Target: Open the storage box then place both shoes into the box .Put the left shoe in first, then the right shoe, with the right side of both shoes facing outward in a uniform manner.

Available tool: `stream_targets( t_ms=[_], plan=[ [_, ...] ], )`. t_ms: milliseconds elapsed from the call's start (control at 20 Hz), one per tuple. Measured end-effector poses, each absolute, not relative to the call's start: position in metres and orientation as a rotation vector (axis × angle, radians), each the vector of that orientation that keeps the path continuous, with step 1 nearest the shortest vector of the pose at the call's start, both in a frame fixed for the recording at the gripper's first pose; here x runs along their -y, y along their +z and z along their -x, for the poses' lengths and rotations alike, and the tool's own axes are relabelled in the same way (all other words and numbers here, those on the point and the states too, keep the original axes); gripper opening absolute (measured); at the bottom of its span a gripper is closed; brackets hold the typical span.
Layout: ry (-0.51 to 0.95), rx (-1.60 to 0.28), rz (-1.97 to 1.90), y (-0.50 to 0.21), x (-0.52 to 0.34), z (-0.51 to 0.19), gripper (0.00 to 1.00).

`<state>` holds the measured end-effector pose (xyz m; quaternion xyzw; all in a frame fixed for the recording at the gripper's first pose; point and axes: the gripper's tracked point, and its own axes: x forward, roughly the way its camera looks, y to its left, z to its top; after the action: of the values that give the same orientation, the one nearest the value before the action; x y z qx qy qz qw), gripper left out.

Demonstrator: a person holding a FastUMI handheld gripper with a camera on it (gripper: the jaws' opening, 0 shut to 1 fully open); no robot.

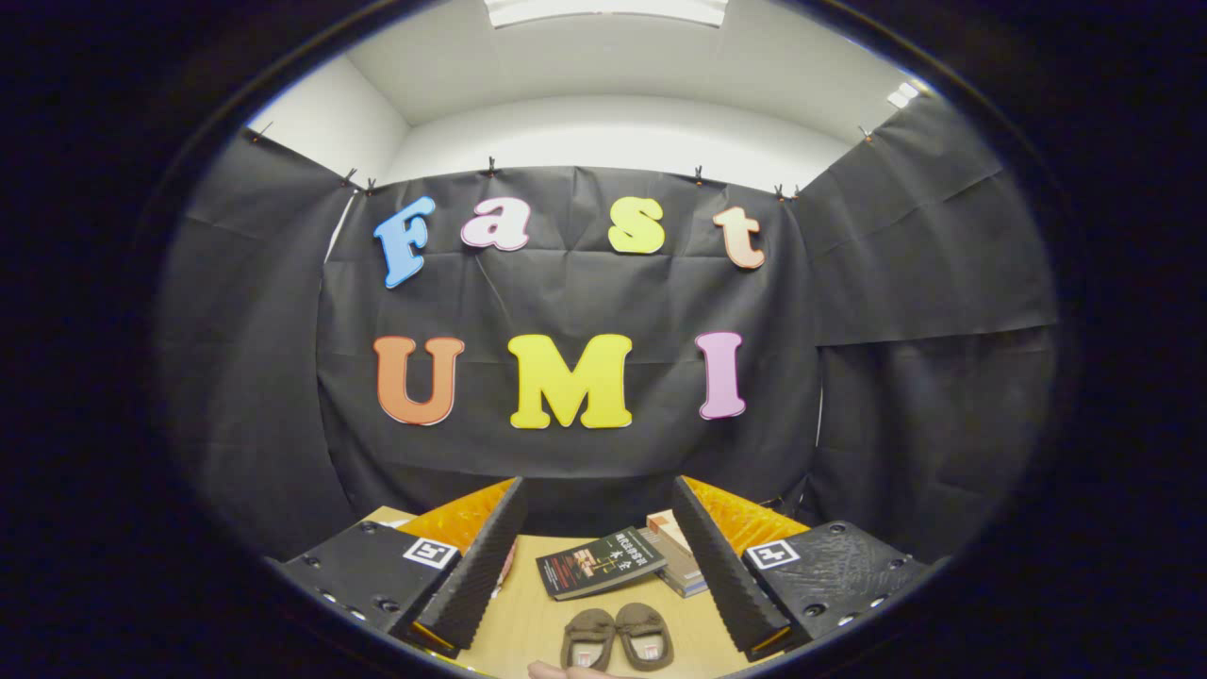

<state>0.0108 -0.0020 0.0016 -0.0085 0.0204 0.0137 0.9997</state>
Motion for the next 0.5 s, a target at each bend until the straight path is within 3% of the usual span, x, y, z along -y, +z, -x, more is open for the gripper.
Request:
stream_targets(
  t_ms=[500],
  plan=[
    [0.053, -0.082, 0.005, -0.019, 0.009, -0.024, 0.95]
  ],
)
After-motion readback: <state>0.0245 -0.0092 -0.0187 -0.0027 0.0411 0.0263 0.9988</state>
